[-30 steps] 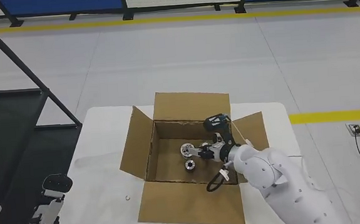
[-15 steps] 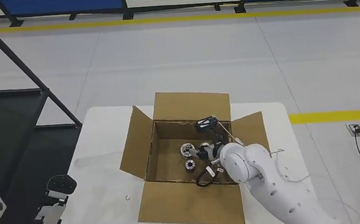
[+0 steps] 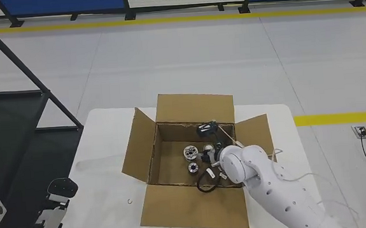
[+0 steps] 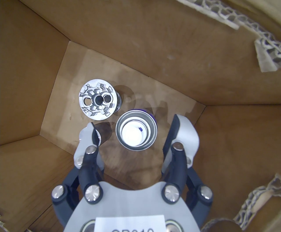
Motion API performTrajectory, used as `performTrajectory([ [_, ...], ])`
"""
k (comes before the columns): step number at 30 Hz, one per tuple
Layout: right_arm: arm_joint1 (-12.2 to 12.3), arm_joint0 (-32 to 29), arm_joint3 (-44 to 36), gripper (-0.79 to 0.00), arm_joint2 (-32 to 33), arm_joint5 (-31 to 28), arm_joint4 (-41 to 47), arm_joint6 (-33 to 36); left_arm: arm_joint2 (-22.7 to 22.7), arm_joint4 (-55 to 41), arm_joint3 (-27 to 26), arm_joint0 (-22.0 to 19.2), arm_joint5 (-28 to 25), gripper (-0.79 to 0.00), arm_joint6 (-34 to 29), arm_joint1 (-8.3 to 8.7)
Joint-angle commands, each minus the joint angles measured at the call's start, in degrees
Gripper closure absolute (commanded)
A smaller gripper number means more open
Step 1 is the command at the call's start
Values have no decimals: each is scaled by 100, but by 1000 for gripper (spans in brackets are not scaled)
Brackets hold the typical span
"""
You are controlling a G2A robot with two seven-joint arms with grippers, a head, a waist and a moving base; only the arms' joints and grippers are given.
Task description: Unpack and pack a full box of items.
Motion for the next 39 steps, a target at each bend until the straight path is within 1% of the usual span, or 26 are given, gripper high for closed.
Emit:
performTrajectory([
  [1, -25, 9, 52, -493, -7, 42, -42, -36, 0, 0, 0, 0, 0, -785, 0, 0],
  [2, -38, 12, 67, -480, -11, 48, -49, -45, 0, 0, 0, 0, 0, -785, 0, 0],
  [4, -61, 19, 101, -388, -9, 73, -74, -66, 0, 0, 0, 0, 0, -785, 0, 0],
  [5, -72, 21, 111, -363, -9, 77, -85, -72, 0, 0, 0, 0, 0, -785, 0, 0],
  [6, -82, 22, 121, -311, -7, 81, -99, -77, 0, 0, 0, 0, 0, -785, 0, 0],
  [8, -99, 22, 123, -185, 8, 87, -114, -84, 0, 0, 0, 0, 0, -785, 0, 0],
  [9, -105, 16, 109, -108, 23, 90, -121, -86, 0, 0, 0, 0, 0, -785, 0, 0],
  [10, -108, 3, 80, 0, 46, 90, -131, -101, 0, 0, 0, 0, 0, -785, 0, 0],
  [14, -79, -154, -180, 0, 229, 45, -154, -173, 0, 0, 0, 0, 0, -785, 0, 0],
  [17, -8, -414, -587, 0, 484, -3, -212, -257, 0, 0, 0, 0, 0, -785, 0, 0],
  [22, 162, -1117, -1662, 0, 1058, -114, -397, -474, 0, 0, 0, 0, 0, -785, 0, 0],
  [27, 285, -1988, -2851, 0, 1769, -109, -261, -1105, 0, 0, 0, 0, 0, -785, 0, 0],
  [32, 356, -2663, -3614, 0, 2401, 104, -283, -1595, 0, 0, 0, 0, 0, -785, 0, 0],
  [37, 395, -3239, -4195, 0, 3072, 559, -257, -1901, 0, 0, 0, 0, 0, -785, 0, 0],
  [39, 399, -3468, -4375, 0, 3346, 835, -254, -2087, 0, 0, 0, 0, 0, -785, 0, 0],
])
